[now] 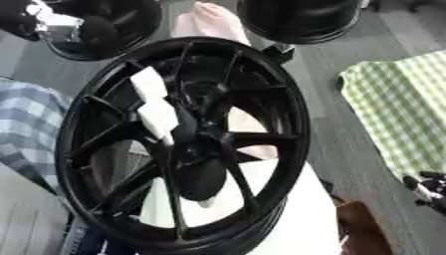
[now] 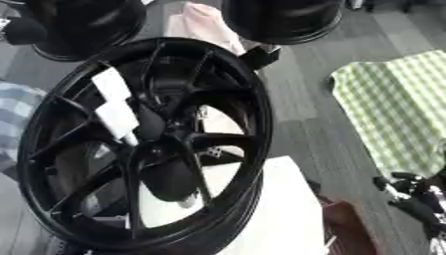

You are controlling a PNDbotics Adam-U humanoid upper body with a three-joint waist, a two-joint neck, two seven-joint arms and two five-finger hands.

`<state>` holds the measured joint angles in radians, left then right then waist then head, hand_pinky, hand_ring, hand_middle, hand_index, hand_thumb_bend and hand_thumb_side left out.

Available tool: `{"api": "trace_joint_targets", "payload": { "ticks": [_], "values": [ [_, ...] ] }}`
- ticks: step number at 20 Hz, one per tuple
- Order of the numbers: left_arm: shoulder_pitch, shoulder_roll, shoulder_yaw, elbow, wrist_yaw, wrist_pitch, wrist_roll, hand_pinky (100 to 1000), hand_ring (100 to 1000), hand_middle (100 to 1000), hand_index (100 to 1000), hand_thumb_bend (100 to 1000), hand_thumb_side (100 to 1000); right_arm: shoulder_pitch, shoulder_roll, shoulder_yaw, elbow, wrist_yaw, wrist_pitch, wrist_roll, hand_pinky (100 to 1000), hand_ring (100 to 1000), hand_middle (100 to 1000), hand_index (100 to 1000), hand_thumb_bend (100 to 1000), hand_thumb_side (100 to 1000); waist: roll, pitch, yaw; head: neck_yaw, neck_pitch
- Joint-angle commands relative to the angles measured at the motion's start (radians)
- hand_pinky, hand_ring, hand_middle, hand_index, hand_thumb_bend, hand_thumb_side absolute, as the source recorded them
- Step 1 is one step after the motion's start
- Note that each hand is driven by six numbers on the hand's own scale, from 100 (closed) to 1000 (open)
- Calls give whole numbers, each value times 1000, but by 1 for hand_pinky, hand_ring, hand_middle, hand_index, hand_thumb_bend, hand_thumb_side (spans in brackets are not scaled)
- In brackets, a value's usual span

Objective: Pull the pin out of the wheel hub.

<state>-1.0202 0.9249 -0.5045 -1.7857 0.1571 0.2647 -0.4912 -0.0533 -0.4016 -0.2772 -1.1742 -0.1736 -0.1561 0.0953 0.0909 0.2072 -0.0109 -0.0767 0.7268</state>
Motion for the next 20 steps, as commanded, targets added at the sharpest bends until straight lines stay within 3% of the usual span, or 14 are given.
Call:
{"api": "trace_joint_targets", "payload": {
  "ticks": [1, 13, 20],
  "values": [
    [-33, 24, -20, -50, 23, 77, 27, 688, 618, 587, 791, 541, 583, -7, -36, -8, -19, 6, 0, 0, 492, 629, 512, 680, 602, 265, -4, -12, -1, -1, -12],
    [-48, -31, -87, 11, -16, 188, -21, 674, 585, 659, 848, 565, 588, -10, -38, -6, -19, 5, 0, 1, 492, 628, 512, 680, 603, 265, -3, -10, -4, 0, 0],
    [-42, -44, -97, 19, -29, 215, -56, 700, 689, 734, 868, 574, 587, -11, -37, -6, -21, 7, -1, 1, 492, 628, 512, 680, 605, 265, -3, -4, -7, 0, 2]
  ]
}}
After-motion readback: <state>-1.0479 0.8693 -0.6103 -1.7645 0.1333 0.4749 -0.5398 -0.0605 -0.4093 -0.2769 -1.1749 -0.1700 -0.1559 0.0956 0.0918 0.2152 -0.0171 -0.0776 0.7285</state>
